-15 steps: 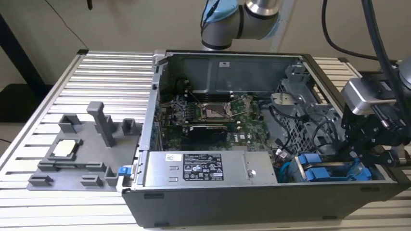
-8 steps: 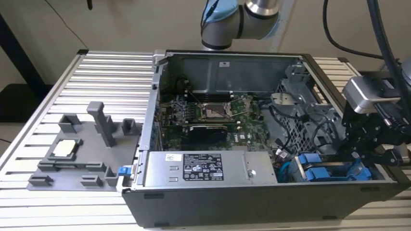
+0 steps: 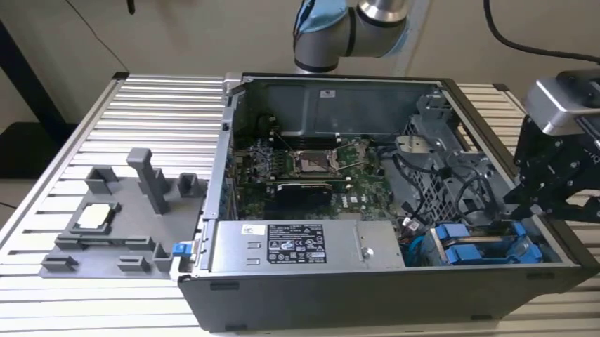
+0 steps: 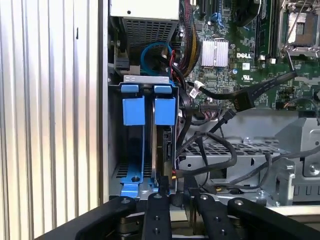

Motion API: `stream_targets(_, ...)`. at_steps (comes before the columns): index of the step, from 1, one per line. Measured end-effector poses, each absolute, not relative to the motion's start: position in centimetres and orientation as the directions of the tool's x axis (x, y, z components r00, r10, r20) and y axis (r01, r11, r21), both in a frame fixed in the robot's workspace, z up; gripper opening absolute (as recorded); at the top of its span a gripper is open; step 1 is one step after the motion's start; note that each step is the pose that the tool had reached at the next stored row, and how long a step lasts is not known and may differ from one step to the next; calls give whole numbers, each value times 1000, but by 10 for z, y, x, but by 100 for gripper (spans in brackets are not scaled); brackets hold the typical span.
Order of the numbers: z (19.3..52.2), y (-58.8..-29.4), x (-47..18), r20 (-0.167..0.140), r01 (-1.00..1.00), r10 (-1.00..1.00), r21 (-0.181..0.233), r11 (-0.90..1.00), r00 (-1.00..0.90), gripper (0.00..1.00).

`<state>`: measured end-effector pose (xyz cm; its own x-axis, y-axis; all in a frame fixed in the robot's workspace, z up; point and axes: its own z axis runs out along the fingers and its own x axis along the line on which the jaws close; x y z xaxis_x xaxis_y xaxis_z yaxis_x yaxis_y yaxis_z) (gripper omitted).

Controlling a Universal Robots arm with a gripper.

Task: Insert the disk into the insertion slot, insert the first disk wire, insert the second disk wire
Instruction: 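Insert the first disk wire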

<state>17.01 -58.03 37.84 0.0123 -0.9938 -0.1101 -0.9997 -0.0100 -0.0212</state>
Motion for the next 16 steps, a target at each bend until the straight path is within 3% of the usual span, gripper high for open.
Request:
stream_targets(8, 391, -579, 170, -110, -1000, -994, -21, -10, 12, 27)
stream_targets(16, 390, -553, 170, -110, -1000, -994, -21, -10, 12, 27)
